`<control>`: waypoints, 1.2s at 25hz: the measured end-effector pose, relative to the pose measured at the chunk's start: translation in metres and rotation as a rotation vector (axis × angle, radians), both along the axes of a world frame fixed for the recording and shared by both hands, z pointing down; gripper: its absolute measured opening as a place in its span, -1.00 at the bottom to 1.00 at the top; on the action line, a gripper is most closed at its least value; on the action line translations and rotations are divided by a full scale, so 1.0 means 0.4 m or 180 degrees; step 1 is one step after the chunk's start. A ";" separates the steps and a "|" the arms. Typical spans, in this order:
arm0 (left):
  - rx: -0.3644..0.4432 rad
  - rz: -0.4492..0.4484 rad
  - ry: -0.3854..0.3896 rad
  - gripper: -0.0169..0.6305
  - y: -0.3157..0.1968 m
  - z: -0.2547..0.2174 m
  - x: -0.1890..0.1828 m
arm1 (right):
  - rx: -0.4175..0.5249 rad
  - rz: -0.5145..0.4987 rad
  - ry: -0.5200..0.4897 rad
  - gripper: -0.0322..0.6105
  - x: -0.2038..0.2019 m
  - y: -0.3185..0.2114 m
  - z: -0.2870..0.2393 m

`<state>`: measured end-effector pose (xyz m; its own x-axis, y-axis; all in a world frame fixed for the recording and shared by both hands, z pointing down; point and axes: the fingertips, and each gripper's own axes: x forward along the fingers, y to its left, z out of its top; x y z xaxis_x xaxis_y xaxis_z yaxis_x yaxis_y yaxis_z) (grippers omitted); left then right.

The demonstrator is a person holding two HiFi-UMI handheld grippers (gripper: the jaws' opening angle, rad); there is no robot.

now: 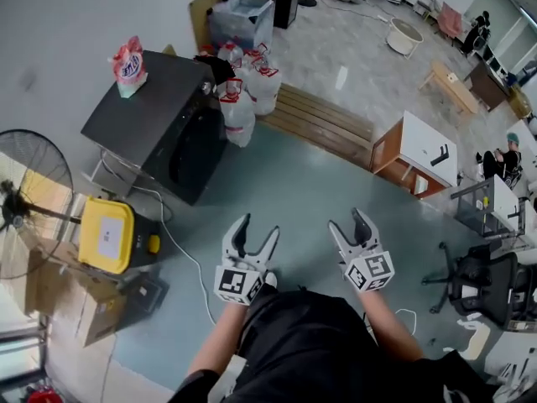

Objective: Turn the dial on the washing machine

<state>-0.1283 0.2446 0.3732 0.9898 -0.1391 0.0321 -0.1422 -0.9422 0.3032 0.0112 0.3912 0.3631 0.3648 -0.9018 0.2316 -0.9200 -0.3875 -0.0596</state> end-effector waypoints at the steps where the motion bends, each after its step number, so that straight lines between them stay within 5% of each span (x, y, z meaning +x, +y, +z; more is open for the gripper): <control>1: 0.0021 -0.0038 0.0014 -0.08 -0.018 -0.003 -0.001 | 0.0020 -0.0047 0.0006 -0.07 0.004 -0.023 -0.002; 13: -0.0010 -0.0771 -0.0241 -0.08 -0.210 0.044 0.002 | 0.0049 -0.0685 -0.0305 -0.07 0.113 -0.287 0.088; 24: -0.0005 -0.1802 -0.0332 -0.08 -0.511 0.049 0.240 | 0.0030 -0.2013 -0.0297 -0.07 0.358 -0.767 0.096; 30: -0.0025 -0.2128 -0.0356 -0.08 -0.612 0.055 0.346 | 0.0019 -0.2358 -0.0321 -0.07 0.461 -0.933 0.084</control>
<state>0.0102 -0.0002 0.3951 0.6816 -0.7196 0.1326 -0.7246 -0.6386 0.2592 0.1955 0.0179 0.3968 -0.3616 -0.9045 0.2262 -0.9299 0.3323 -0.1577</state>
